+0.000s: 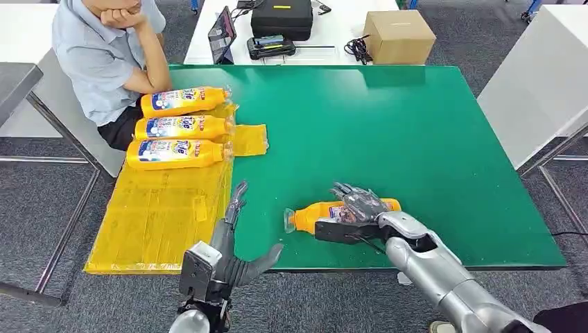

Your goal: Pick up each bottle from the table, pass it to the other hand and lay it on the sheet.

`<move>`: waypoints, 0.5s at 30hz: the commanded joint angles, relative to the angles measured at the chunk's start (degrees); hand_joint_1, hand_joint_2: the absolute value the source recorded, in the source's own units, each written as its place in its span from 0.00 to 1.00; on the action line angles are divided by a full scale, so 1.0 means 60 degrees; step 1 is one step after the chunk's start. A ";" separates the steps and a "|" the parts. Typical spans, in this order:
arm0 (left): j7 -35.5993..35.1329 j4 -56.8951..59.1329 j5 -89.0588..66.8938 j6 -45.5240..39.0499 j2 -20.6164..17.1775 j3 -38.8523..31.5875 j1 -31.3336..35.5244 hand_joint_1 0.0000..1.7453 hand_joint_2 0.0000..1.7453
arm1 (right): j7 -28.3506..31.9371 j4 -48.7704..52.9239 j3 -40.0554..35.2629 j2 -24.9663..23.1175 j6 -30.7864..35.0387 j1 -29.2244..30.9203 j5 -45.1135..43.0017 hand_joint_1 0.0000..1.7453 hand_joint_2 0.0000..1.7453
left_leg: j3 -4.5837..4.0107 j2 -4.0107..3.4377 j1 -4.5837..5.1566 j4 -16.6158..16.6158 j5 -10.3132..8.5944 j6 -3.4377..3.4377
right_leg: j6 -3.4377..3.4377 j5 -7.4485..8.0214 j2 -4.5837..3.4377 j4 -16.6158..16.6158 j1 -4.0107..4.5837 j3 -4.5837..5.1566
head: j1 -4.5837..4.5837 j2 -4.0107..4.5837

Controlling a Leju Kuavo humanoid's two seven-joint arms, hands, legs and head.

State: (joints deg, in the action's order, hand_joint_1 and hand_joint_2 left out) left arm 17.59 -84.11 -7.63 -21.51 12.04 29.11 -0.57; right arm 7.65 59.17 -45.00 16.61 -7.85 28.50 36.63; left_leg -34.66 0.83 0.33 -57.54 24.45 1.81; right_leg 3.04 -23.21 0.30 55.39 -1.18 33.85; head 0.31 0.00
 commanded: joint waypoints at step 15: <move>0.0011 0.0207 -0.0162 -0.0219 -0.0331 -0.0072 0.0043 0.00 1.00 | -0.1181 -0.0321 -0.1573 0.0359 0.0103 0.1263 0.0995 0.00 1.00 | 0.0031 -0.0033 -0.0003 -0.0003 0.0018 -0.0016 | -0.0021 -0.0010 -0.0026 0.0005 0.0006 -0.0023 | 0.0000 0.0000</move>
State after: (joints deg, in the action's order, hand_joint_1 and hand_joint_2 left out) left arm 17.71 -83.36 -7.69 -22.20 11.98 29.03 -0.26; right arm 3.17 56.45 -49.00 17.46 -8.96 31.91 39.93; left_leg -34.67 0.83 0.34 -57.55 24.45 1.81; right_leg 3.05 -23.20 0.30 55.38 -1.18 33.85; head 0.31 0.00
